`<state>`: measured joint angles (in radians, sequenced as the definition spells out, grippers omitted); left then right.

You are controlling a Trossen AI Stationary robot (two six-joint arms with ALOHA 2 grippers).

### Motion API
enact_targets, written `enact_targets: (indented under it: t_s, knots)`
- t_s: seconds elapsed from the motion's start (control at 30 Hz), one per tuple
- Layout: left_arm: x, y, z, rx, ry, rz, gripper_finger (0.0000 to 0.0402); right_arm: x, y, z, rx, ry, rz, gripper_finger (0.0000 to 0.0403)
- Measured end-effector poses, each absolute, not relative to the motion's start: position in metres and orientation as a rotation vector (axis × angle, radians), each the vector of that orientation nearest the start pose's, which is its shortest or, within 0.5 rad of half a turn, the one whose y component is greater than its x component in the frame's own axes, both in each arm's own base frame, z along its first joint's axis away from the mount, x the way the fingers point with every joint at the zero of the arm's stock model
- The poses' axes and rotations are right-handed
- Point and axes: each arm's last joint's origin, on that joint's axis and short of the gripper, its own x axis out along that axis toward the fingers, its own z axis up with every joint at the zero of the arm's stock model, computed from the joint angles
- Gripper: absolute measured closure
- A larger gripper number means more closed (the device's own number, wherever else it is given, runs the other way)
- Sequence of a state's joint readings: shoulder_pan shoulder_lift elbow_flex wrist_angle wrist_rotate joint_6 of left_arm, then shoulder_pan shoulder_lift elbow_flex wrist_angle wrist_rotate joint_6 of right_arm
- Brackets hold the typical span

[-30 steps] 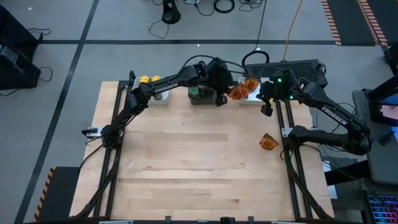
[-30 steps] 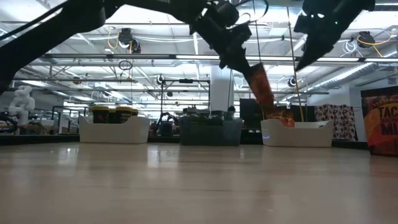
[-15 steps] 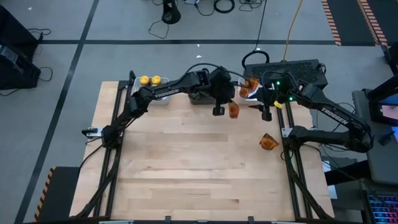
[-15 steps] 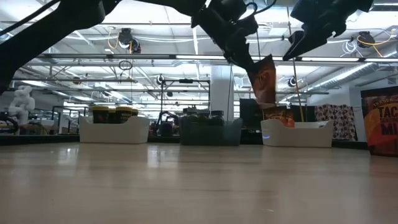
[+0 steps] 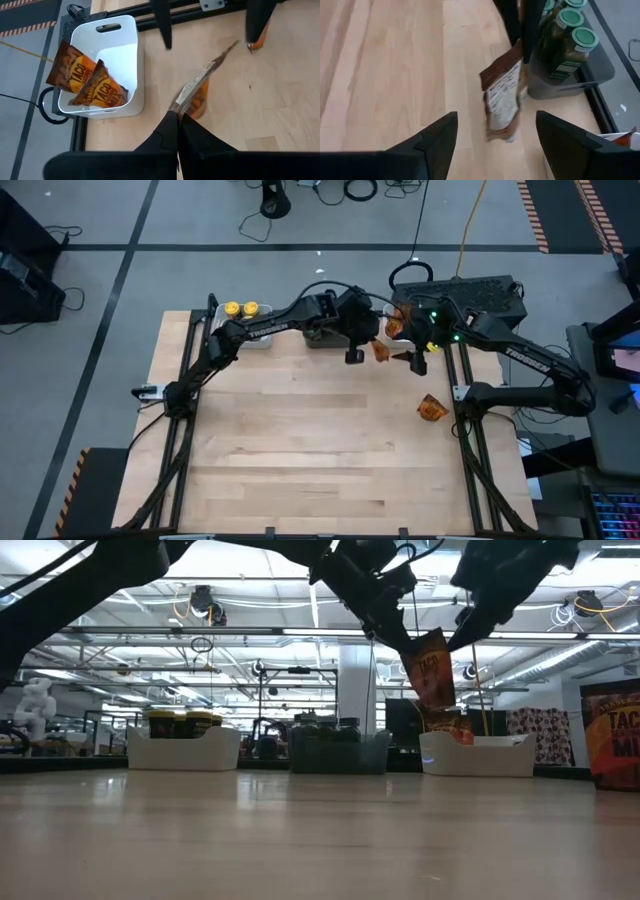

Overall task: Sort spices by type
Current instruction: Put the bottom orange seasoning pack into the right white bin

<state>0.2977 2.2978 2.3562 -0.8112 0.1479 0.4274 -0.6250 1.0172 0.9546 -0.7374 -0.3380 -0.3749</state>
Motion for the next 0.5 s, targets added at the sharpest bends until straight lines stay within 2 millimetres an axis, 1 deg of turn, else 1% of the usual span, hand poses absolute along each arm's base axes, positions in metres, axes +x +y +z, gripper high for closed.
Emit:
enact_targets:
  t_s: [0.23, 0.33, 0.5]
  knots:
    - [0.485, 0.145, 0.31, 0.25, 0.758, 0.009, 0.0401, 0.179, -0.118, 0.291, 0.049, 0.792, -0.152, 0.0167]
    - [0.483, 0.145, 0.314, 0.256, 0.751, 0.021, 0.0401, 0.184, -0.122, 0.288, 0.069, 0.791, -0.158, 0.0174]
    - [0.481, 0.145, 0.322, 0.275, 0.736, 0.057, 0.0401, 0.19, -0.121, 0.286, 0.063, 0.776, -0.15, 0.0188]
